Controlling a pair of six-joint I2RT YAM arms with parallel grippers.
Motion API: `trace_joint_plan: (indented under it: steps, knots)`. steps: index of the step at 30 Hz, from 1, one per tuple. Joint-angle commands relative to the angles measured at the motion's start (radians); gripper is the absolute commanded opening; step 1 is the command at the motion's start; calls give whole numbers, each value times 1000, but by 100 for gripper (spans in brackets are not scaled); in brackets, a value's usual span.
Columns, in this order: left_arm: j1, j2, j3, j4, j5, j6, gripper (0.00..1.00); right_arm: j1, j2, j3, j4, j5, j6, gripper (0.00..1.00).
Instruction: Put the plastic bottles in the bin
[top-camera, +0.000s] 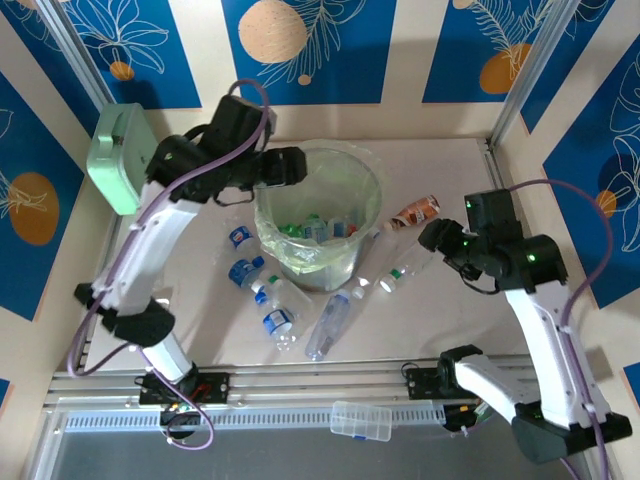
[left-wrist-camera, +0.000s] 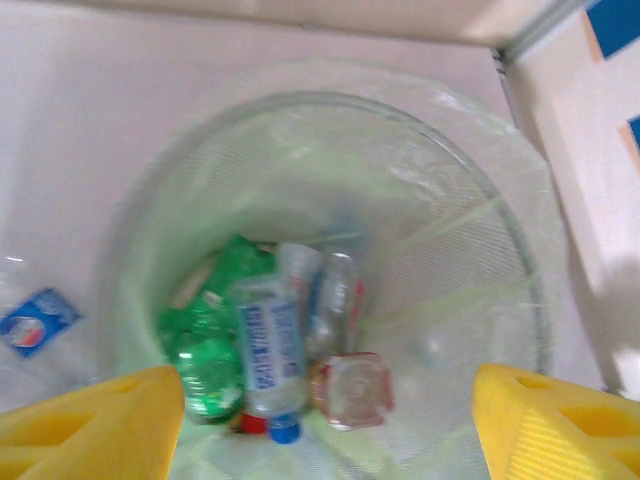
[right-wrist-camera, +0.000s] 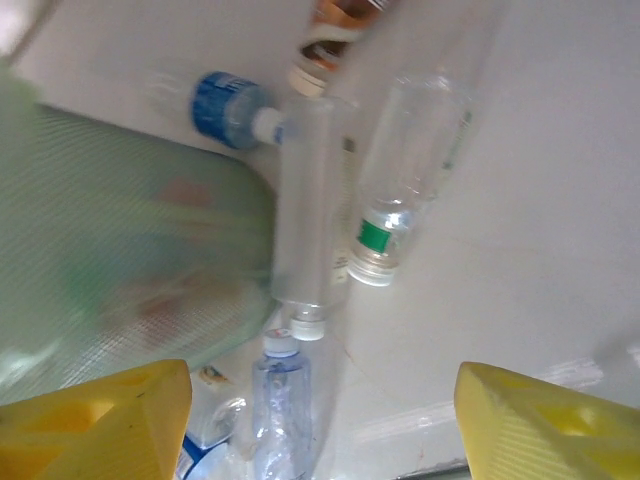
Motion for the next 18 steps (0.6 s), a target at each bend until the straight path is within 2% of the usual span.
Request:
trace_joint_plan:
  steps: [1,6,10,18]
  knots:
    - [2,-133,-93,34,-182,53,77,-55,44,-102,67,-81,71,71]
    - [3,-326,-327,121,-270,89,78,-116,185,-222,224,-111,45,75]
    - [3,-458,-476,181,-316,91,80,-126,334,-198,256,-81,28,80]
    - [3,-539,-516,132,-408,82,81,-153,570,-113,291,-85,9,89]
